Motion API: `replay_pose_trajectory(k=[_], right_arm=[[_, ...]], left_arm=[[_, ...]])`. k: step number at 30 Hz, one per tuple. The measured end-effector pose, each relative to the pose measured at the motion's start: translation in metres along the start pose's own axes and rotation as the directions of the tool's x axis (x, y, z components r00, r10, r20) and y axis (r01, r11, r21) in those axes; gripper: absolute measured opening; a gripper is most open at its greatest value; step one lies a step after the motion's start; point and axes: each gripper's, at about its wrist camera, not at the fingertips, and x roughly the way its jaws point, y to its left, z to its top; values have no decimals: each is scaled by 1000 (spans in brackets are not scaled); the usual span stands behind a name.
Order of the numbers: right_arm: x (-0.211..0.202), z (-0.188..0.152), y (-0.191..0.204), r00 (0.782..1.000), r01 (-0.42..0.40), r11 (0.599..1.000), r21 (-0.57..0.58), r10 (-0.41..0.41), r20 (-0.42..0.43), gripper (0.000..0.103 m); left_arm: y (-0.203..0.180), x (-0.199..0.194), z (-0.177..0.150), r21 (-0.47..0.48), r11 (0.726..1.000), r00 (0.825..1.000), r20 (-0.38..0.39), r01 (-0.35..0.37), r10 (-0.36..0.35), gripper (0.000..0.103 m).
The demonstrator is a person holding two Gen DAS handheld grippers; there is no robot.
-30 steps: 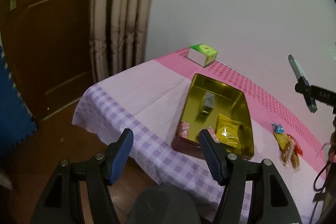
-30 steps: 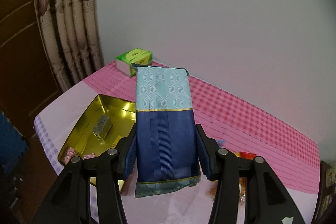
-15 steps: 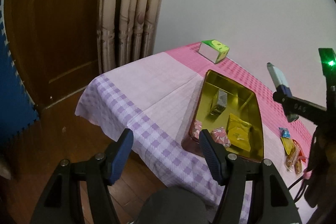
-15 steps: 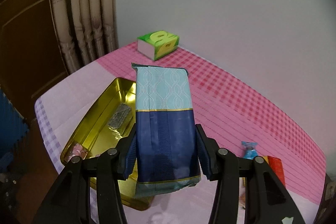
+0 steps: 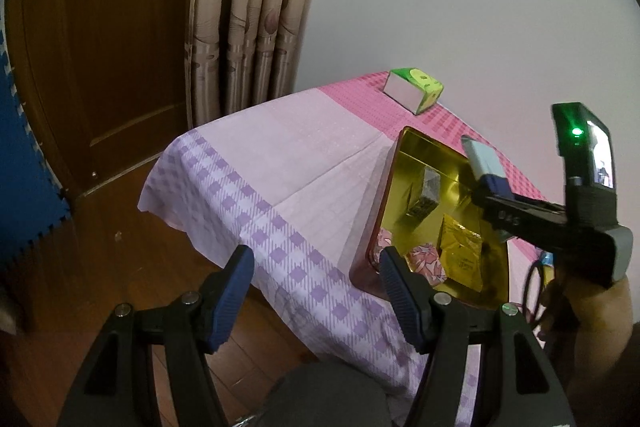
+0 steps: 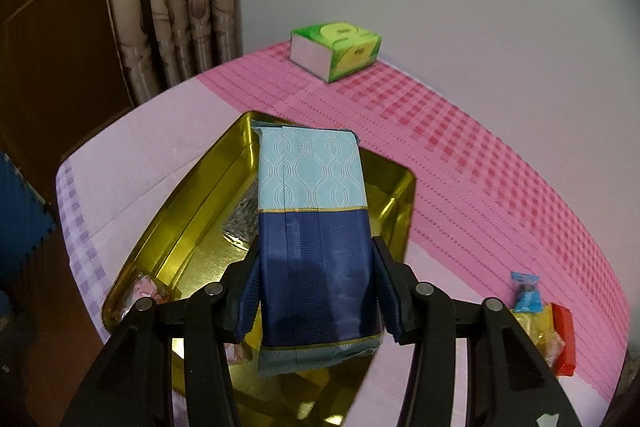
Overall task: Organize snacks
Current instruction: 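Lower the blue-and-teal box into the tin tray and open the right gripper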
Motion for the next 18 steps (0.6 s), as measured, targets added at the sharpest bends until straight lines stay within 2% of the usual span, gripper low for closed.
replay_pose_trajectory(k=[11,18], right_arm=[[41,-4,15,996,16,1000,-14,-17,-87,46],[56,-10,6,991,52,998,36,-47,-129,46]], left_arm=[[3,6,1,-10,1000,1000,-21,11,-11,66],[0,9,1,-7,1000,999,-31,16,-16,66]])
